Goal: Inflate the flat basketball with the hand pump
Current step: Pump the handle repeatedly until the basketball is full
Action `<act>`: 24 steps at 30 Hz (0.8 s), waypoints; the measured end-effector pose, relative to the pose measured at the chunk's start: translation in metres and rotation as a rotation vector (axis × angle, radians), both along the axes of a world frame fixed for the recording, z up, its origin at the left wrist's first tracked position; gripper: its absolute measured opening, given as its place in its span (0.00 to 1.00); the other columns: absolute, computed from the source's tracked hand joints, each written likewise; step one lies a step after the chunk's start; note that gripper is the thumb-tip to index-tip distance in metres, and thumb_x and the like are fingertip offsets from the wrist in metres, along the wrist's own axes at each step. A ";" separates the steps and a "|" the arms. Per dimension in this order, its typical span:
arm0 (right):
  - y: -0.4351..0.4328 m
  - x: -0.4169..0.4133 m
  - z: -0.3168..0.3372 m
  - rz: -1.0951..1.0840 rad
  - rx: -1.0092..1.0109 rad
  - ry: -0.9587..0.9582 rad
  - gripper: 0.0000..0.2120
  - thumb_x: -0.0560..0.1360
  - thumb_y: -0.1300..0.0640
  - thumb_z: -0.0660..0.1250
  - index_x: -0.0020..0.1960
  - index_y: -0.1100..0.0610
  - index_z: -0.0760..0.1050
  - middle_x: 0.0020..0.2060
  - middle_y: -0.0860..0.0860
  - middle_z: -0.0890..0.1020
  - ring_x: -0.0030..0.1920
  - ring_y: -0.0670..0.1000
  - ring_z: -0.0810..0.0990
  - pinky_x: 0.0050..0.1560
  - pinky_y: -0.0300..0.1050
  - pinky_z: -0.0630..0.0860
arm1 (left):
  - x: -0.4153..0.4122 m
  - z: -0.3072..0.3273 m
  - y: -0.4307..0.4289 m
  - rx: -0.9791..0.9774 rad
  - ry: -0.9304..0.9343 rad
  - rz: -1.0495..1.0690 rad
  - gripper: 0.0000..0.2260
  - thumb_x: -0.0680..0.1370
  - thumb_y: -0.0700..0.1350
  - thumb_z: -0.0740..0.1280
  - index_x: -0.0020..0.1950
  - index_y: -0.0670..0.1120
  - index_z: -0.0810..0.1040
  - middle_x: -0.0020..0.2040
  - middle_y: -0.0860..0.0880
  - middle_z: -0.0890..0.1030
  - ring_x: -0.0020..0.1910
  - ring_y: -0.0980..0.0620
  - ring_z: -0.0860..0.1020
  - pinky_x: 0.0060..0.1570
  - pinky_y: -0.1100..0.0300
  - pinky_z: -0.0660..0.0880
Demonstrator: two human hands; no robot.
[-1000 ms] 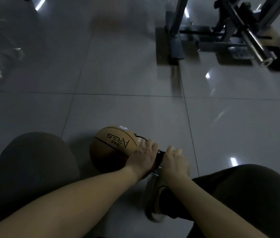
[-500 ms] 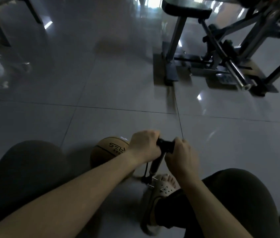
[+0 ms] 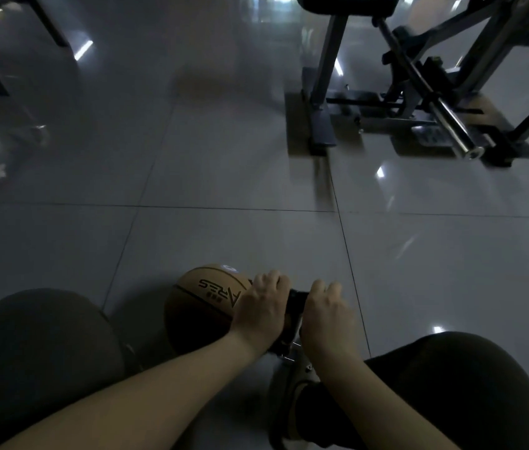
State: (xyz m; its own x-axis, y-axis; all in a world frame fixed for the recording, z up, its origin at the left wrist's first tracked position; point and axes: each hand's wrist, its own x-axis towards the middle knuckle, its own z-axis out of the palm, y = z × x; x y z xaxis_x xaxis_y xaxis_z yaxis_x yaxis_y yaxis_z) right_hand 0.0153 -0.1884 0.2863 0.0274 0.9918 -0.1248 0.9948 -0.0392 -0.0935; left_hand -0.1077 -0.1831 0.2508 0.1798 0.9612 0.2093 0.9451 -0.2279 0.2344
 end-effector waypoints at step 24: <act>-0.012 0.009 0.075 -0.041 0.181 0.145 0.07 0.75 0.56 0.65 0.46 0.54 0.66 0.43 0.51 0.71 0.33 0.50 0.71 0.33 0.45 0.71 | -0.013 0.097 -0.001 0.044 -0.037 -0.147 0.07 0.76 0.50 0.58 0.47 0.48 0.71 0.42 0.50 0.71 0.34 0.50 0.70 0.28 0.61 0.55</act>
